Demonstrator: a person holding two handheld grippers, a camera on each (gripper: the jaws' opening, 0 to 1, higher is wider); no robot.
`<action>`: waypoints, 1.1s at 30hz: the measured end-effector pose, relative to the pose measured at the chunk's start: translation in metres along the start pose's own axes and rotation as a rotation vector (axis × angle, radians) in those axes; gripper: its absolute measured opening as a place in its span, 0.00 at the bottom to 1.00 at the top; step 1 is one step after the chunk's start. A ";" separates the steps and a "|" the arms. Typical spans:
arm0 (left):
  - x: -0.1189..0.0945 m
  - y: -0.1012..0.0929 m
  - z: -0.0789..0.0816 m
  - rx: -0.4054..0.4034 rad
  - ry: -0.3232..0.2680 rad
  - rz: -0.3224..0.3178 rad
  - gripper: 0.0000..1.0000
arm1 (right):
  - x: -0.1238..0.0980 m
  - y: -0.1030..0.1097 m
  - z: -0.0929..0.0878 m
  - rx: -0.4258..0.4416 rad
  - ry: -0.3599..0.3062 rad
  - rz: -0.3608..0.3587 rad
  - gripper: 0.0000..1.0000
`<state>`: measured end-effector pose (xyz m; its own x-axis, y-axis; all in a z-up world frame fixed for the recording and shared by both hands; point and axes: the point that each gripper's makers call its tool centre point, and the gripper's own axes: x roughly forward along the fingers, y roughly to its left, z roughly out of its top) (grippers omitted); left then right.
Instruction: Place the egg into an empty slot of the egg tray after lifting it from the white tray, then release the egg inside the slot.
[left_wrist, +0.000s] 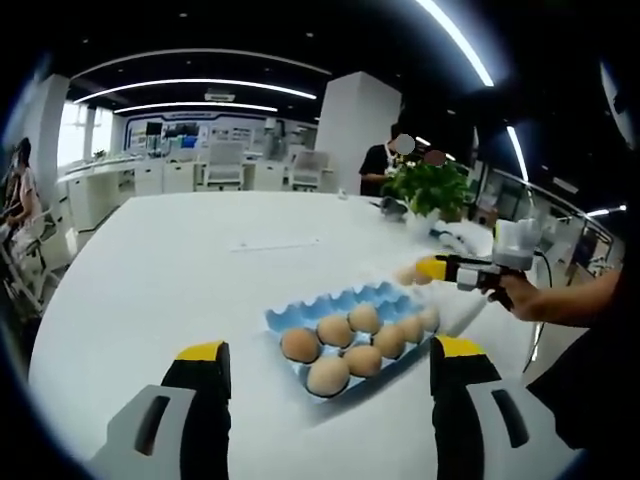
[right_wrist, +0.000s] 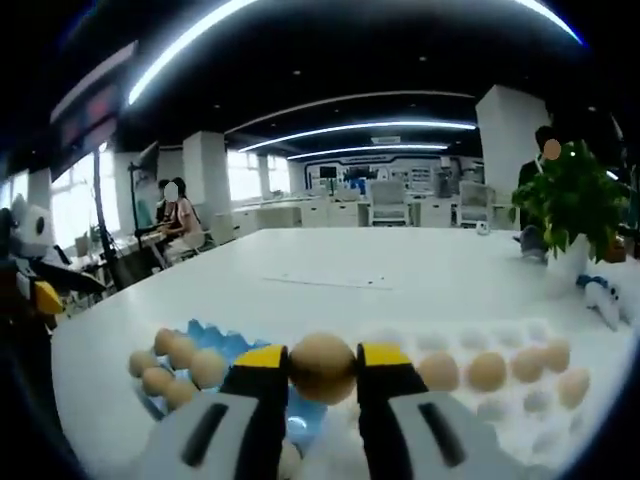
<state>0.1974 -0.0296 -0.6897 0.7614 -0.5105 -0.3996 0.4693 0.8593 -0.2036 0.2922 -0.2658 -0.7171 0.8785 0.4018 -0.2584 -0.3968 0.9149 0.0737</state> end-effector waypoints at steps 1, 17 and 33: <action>0.000 0.000 0.000 -0.002 0.000 -0.001 0.83 | 0.002 0.004 0.000 -0.005 0.003 0.011 0.26; -0.001 0.001 0.000 0.009 -0.001 -0.003 0.82 | 0.023 0.047 -0.016 0.004 0.057 0.123 0.26; 0.000 0.000 0.000 0.017 0.003 -0.009 0.82 | 0.031 0.061 -0.032 -0.008 0.102 0.163 0.26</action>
<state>0.1971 -0.0293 -0.6894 0.7555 -0.5185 -0.4005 0.4838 0.8537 -0.1925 0.2862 -0.1985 -0.7512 0.7712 0.5380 -0.3404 -0.5338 0.8378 0.1148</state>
